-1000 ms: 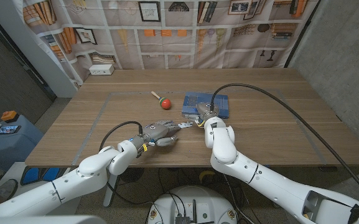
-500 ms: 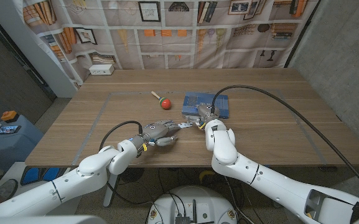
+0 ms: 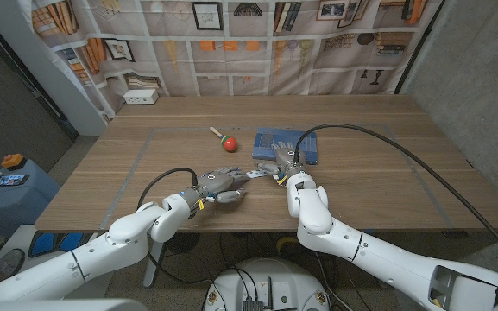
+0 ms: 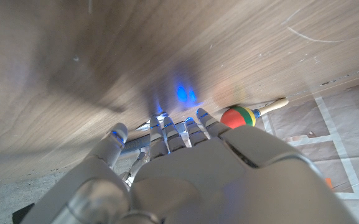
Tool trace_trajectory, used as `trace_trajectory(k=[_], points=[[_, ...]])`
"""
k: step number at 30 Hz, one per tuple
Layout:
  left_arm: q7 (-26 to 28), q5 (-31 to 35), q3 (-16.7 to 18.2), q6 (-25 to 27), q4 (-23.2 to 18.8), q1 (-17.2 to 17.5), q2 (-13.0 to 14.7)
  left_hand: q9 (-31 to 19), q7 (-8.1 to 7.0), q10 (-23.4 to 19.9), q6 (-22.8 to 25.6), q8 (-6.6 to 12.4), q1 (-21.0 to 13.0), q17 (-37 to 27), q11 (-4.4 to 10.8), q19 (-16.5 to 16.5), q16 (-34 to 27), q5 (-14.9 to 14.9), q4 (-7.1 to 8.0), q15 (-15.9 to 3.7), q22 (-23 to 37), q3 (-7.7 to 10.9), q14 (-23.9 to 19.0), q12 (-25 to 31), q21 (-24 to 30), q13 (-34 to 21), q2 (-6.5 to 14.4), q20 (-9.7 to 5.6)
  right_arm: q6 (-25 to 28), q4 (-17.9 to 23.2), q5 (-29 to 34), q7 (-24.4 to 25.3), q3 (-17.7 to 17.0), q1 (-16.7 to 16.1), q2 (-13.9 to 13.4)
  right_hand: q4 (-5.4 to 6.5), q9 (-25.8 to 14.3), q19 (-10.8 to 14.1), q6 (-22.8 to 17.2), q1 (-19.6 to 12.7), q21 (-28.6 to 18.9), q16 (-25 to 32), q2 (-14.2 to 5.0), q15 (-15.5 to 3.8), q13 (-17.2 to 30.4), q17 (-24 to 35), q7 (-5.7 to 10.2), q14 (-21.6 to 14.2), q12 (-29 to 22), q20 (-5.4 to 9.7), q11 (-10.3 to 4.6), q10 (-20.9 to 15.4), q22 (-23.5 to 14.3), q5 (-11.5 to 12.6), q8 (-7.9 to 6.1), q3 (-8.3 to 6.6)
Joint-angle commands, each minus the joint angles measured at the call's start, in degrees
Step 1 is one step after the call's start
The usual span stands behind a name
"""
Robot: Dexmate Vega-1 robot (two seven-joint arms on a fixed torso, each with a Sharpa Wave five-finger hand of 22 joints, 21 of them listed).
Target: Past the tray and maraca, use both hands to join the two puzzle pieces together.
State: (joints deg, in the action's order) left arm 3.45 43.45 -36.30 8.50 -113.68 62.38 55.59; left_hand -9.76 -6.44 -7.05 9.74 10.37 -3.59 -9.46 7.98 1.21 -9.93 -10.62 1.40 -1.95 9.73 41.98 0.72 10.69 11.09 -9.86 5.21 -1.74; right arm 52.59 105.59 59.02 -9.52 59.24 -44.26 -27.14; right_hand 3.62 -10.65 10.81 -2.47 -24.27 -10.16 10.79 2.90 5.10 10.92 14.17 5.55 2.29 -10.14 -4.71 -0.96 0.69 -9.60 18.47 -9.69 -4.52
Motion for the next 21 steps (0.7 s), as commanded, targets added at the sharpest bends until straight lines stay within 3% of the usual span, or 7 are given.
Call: trace_trajectory(k=[1,21], points=[[-0.13,0.0,-0.03,-0.11,0.04,-0.14,-0.09,-0.2,0.01,-0.31,0.56,0.2,-0.54,-0.08,-0.01,-0.03,-0.32,0.18,-0.27,-7.08,0.2,0.03,-0.27,0.13,0.04,0.03,5.38,-4.61,-1.0,-1.83,-1.06,5.24,1.41,-0.28,-1.23,-0.81,-0.05,-0.68,1.52,-1.14,0.01,-0.15,-0.14,-0.09,0.04,-0.16,0.21,1.16,0.17,0.48,-0.15,1.16,0.06,0.37,0.0,-0.07],[-0.34,0.14,0.06,-0.14,-0.02,-0.34,-0.04,-0.19,-0.05,-0.62,0.82,0.22,-0.52,-0.1,0.05,-0.12,-0.31,0.16,-0.19,-7.18,0.2,0.14,-0.52,0.18,0.07,0.02,5.29,-4.67,-1.89,-5.09,-1.96,10.05,2.46,-0.02,-1.0,-1.73,0.05,-0.65,2.58,-2.3,-0.2,0.21,0.09,-0.05,-0.06,-0.7,0.15,0.99,-0.2,0.9,0.0,1.48,0.1,0.71,-0.46,-0.12]])
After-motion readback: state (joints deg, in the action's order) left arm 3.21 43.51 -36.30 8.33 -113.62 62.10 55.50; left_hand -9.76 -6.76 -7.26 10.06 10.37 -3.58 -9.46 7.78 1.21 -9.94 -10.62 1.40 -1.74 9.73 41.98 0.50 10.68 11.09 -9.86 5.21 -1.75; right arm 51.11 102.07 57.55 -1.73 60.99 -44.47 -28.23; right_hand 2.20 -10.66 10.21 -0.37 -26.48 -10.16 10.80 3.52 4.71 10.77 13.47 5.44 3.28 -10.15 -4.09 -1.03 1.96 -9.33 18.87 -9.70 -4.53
